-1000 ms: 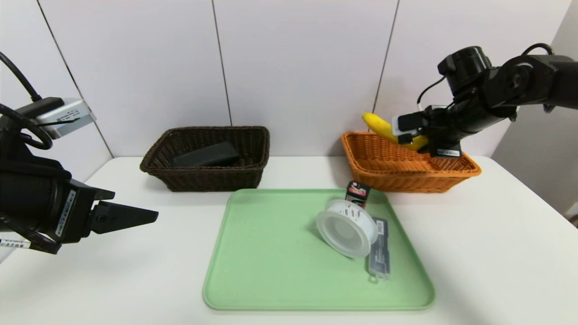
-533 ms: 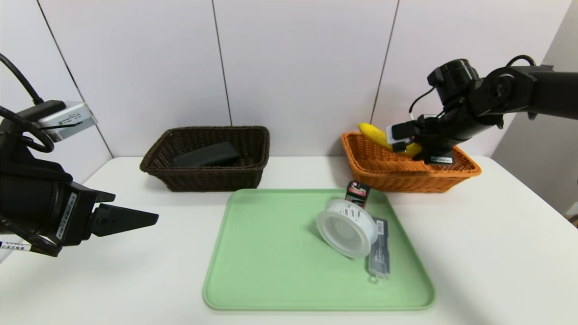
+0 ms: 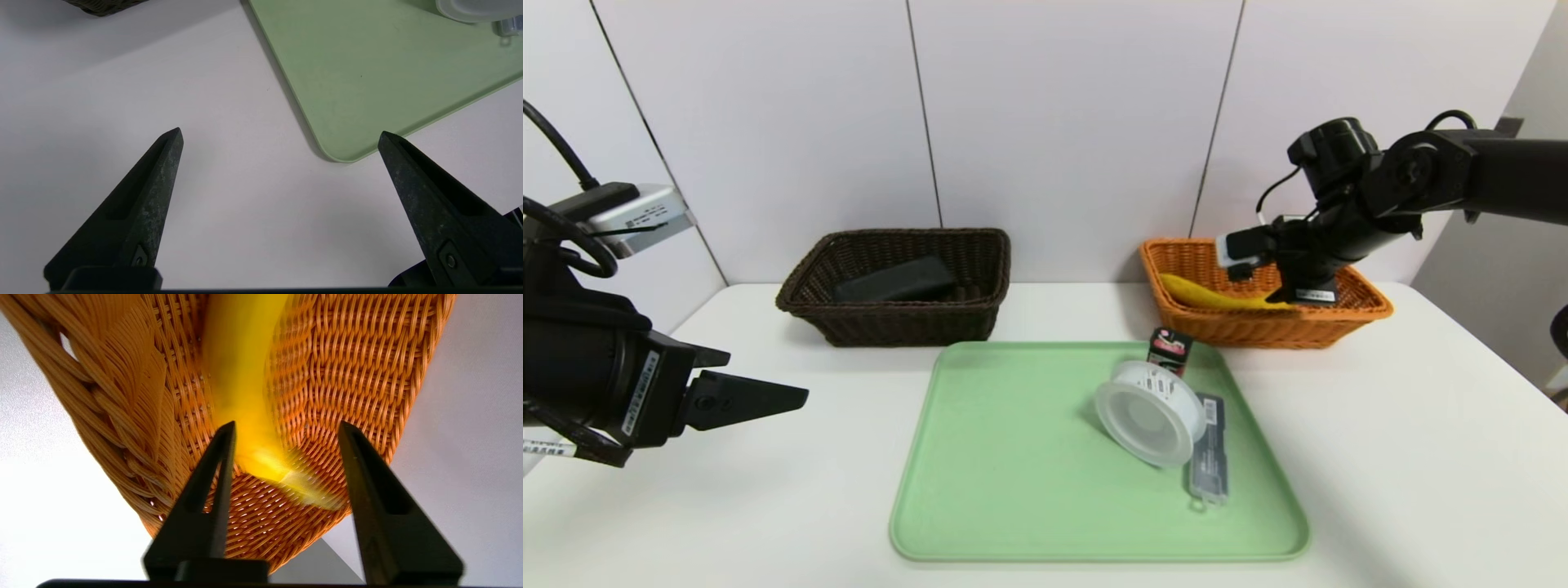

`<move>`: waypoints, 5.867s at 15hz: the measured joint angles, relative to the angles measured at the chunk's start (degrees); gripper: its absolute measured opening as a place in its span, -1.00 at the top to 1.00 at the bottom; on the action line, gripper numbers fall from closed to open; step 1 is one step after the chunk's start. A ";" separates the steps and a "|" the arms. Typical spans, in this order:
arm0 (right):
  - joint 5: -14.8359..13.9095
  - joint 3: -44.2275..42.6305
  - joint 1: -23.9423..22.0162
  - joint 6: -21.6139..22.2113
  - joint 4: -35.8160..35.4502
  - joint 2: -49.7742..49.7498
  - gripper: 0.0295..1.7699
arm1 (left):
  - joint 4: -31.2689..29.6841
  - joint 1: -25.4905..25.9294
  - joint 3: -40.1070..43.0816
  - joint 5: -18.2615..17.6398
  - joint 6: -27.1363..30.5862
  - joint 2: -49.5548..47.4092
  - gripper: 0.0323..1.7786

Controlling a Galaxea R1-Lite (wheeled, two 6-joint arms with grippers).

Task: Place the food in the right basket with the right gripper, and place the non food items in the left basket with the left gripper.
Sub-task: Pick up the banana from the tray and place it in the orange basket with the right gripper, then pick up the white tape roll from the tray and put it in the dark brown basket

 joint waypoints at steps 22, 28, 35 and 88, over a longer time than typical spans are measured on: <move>5.29 4.57 5.52 71.74 15.69 -23.19 -0.88 | -15.19 -5.00 -0.17 -1.07 -1.11 1.60 -0.90; 6.27 13.98 8.06 84.27 15.74 -31.29 -0.91 | -24.47 -16.02 -11.03 -4.16 -0.67 12.59 -0.90; 6.69 18.31 3.12 85.36 15.76 -34.77 -0.91 | -17.75 -27.54 -29.25 -4.73 11.51 28.31 -0.90; 18.43 36.22 -7.38 83.98 10.31 -37.00 -0.92 | 0.15 -33.83 -46.75 -4.66 47.13 55.80 -0.90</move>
